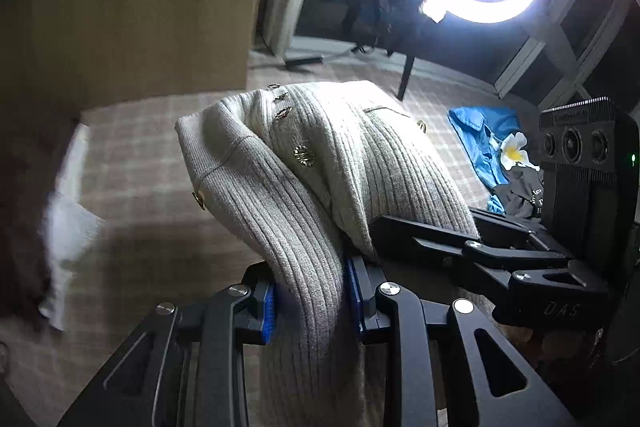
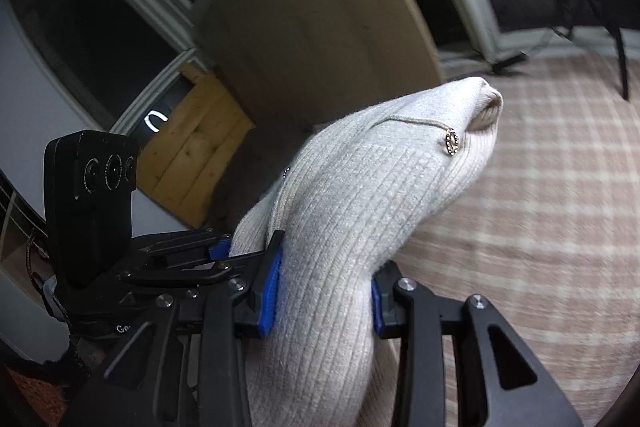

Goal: Fold clothes
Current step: 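Grasp the folded cardigan with both grippers and lift it off the rug, then carry the cardigan to the clothes pile by the headboard and release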

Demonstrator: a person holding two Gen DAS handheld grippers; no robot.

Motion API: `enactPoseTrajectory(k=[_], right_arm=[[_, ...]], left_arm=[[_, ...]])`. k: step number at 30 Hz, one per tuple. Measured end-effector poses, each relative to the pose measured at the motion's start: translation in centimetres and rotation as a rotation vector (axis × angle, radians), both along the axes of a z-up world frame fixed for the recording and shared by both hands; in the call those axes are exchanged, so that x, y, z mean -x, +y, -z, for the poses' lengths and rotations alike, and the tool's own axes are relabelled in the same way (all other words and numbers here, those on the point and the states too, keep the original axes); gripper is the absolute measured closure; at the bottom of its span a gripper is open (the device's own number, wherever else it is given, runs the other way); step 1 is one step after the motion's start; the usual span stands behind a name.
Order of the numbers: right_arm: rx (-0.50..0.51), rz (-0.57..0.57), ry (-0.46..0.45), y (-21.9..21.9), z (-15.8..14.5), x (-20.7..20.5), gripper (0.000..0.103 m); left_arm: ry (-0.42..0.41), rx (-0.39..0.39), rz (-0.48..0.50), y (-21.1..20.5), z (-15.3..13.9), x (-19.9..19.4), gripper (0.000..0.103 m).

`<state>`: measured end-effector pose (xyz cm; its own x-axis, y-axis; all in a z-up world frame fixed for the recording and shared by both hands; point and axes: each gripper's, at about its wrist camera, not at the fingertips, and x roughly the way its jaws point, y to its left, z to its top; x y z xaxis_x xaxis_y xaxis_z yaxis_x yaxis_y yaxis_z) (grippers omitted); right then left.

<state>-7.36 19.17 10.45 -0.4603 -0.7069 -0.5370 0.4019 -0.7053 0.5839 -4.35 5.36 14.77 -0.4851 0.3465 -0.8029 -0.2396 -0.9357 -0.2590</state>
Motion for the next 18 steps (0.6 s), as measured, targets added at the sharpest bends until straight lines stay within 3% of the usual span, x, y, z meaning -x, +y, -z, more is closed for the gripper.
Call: enactPoseTrajectory(k=[6, 15, 18], right_arm=[[0.013, -0.025, 0.071, -10.3, -1.9, 0.5, 0.069], [0.058, -0.029, 0.074, -28.7, -0.7, 4.7, 0.069], [0.063, -0.025, 0.073, -32.6, -0.2, 6.3, 0.069]], left_arm=[[0.069, 0.075, 0.008, -9.9, -2.2, -1.2, 0.078], [0.071, 0.220, 0.001, -27.0, -2.5, 0.4, 0.078], [0.061, 0.227, -0.002, -31.0, -1.9, 1.8, 0.078]])
